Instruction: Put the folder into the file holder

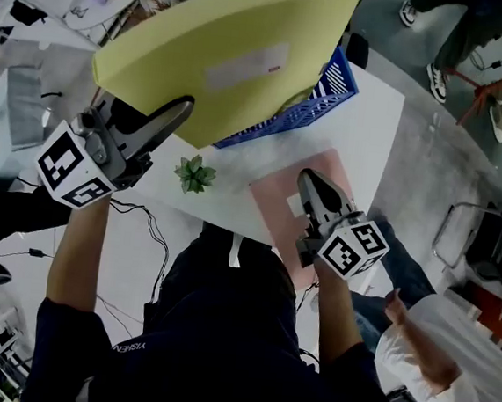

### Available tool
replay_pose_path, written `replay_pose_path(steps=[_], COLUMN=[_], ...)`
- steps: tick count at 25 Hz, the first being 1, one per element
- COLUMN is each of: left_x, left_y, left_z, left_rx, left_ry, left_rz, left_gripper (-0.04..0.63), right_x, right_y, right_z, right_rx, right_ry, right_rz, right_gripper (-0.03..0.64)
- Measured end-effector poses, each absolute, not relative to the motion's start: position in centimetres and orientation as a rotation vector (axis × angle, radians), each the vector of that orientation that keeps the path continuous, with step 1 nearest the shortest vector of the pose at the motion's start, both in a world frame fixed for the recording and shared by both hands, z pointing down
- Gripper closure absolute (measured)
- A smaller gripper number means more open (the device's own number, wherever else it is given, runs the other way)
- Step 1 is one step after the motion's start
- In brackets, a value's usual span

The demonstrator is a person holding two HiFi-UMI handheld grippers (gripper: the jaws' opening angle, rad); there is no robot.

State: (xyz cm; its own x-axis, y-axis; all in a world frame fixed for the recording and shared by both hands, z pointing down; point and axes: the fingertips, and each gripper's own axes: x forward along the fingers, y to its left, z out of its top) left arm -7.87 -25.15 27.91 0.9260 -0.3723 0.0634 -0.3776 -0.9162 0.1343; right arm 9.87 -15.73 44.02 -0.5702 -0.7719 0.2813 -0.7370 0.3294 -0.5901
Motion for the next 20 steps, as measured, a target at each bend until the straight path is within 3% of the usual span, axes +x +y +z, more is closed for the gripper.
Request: replay_pose_path(steps=[20], left_x=[-5.0], left_y=[-27.0], left_z=[30.5], left_rx=[2.963], left_ry=[-0.5], left_rz=[0.07], left_gripper=[0.43], right_x=[10.3], right_y=[-15.9], right_z=[45.7], right_rx=[-1.496], right_ry=[2.462], right_rz=[-1.137], right_gripper=[0.612])
